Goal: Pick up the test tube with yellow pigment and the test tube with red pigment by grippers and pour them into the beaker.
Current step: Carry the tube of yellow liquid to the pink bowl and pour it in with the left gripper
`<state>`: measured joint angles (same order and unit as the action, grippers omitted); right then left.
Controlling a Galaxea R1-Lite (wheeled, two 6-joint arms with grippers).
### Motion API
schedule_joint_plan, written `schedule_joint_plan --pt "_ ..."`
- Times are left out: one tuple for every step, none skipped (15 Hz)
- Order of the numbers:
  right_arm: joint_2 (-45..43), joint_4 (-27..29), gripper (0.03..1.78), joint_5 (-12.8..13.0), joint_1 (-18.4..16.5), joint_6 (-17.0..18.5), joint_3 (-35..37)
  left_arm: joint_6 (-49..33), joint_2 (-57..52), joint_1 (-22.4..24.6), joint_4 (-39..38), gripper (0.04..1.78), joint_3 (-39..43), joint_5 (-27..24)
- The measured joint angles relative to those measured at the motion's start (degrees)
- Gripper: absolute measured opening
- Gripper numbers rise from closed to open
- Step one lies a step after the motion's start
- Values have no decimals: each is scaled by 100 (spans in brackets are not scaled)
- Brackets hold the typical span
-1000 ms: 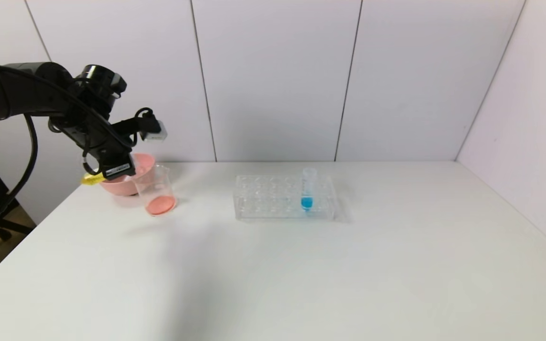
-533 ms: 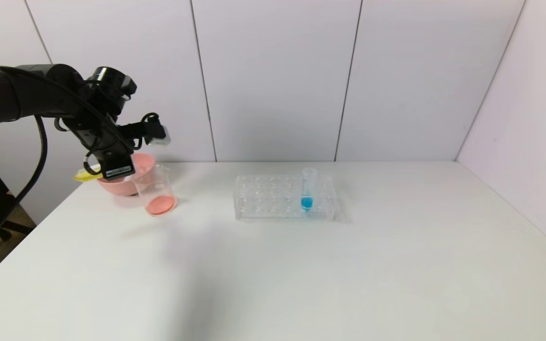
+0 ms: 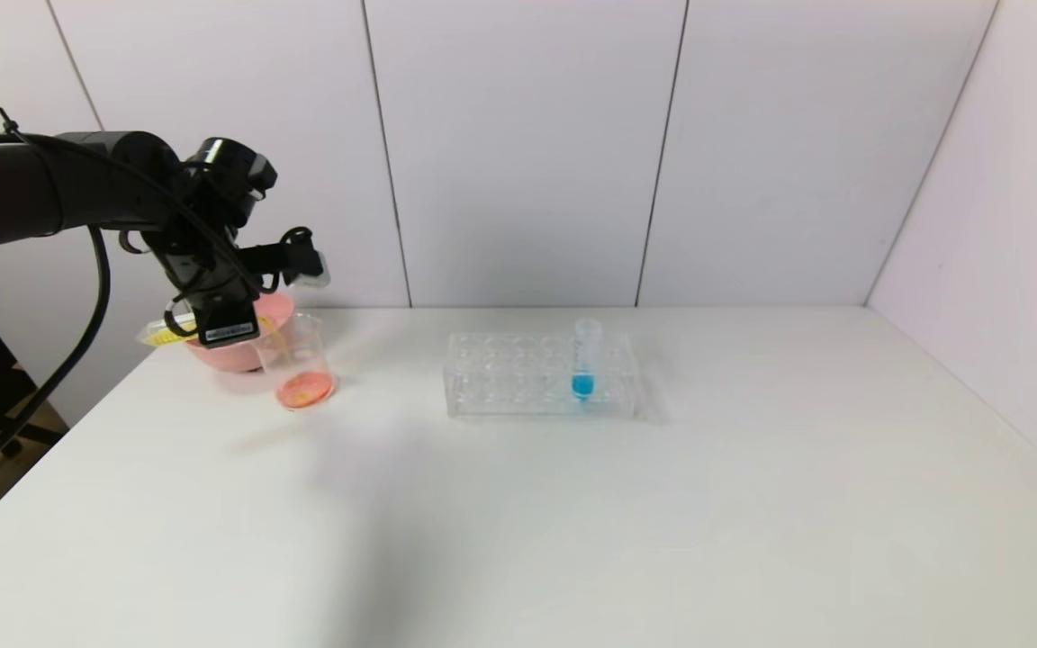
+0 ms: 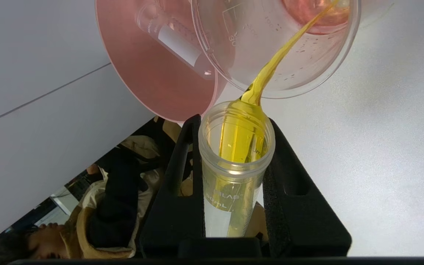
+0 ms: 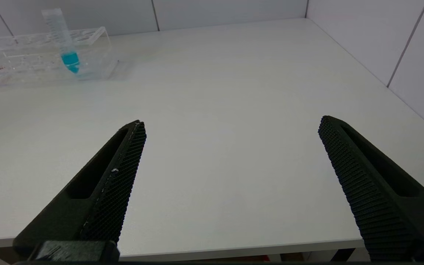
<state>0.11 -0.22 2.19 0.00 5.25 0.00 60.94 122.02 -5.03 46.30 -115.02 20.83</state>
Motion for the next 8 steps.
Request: schedule_joint_plan --pt "0 -2 171 0 0 0 0 28 1 -30 -5 46 0 113" --pt "0 -2 171 -2 0 0 0 35 4 -61 -2 46 0 193" --pt "0 0 171 0 0 0 0 39 6 -77 2 46 0 229" --pt "0 0 171 0 0 0 0 39 6 -89 28 46 0 265" --pt "0 -2 171 0 0 0 0 41 6 -100 69 46 0 323" --pt "0 0 171 0 0 0 0 41 6 -118 96 46 0 391" --pt "0 -2 171 0 0 0 0 41 6 -133 129 46 0 435" --pt "0 0 171 0 0 -2 0 41 6 -155 183 46 2 502"
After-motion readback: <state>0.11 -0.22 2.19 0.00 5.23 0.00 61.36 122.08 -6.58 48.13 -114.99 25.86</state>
